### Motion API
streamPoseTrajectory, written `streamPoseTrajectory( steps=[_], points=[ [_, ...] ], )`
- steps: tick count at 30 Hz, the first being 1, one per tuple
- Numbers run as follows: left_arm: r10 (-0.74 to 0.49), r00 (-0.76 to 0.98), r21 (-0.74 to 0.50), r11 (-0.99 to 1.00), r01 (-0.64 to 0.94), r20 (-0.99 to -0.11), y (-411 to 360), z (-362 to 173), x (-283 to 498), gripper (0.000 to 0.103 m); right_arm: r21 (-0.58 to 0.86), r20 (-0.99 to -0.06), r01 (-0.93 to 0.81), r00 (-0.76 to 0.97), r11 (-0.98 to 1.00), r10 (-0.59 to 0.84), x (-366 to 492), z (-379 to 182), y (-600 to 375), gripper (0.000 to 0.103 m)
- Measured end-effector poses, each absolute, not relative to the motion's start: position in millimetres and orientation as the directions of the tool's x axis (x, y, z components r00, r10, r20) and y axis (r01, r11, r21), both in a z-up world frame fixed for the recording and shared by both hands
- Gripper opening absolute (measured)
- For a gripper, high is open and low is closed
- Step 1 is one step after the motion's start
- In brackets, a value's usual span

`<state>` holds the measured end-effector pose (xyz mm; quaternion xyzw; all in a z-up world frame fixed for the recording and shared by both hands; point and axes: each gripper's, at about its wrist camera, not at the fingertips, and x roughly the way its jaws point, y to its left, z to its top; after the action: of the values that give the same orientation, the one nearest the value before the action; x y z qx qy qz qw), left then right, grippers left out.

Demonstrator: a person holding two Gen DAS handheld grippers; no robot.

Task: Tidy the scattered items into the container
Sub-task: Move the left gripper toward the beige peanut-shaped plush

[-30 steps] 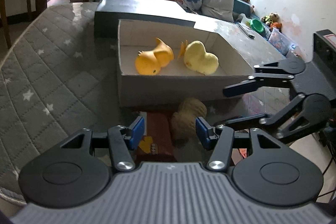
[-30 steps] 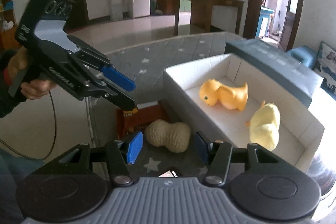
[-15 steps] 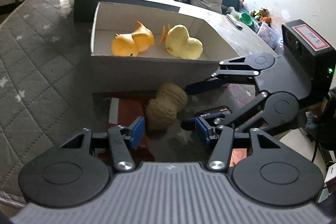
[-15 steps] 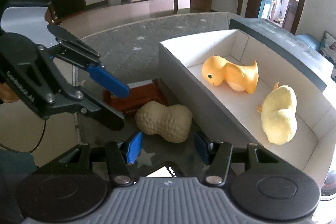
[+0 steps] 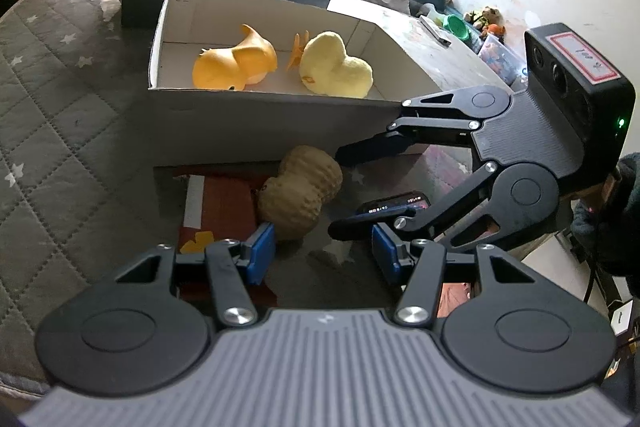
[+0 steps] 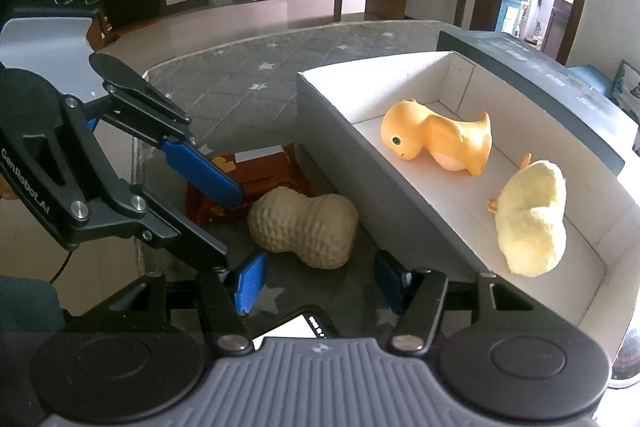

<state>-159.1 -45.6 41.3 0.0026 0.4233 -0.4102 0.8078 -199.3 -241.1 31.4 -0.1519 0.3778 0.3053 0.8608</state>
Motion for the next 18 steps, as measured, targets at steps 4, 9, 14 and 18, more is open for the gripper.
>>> streamPoseTrajectory(
  steps=[4,9,14,18],
  points=[
    [-0.644,0.309,-0.339,0.680,0.650,-0.700,-43.3,38.7,-155.5,0.055,-0.022,-0.743,-0.648,0.520,0.762,0.421,-198.4,32.0,-241.2,0.061],
    [-0.616,0.338,-0.305,0.704,0.642,-0.712,-38.6,39.2,-153.5,0.055,-0.019,-0.743,-0.653,0.516,0.757,0.426,-198.1,31.3,-238.4,0.061],
    [-0.618,0.337,-0.324,0.712,0.623,-0.710,-33.2,36.2,-147.9,0.055,-0.011,-0.745,-0.665,0.503,0.747,0.437,-199.2,30.3,-234.6,0.061],
    [-0.624,0.330,-0.331,0.707,0.625,-0.708,-33.7,34.5,-147.7,0.055,-0.018,-0.752,-0.677,0.495,0.736,0.436,-201.9,29.0,-231.5,0.060]
  ],
)
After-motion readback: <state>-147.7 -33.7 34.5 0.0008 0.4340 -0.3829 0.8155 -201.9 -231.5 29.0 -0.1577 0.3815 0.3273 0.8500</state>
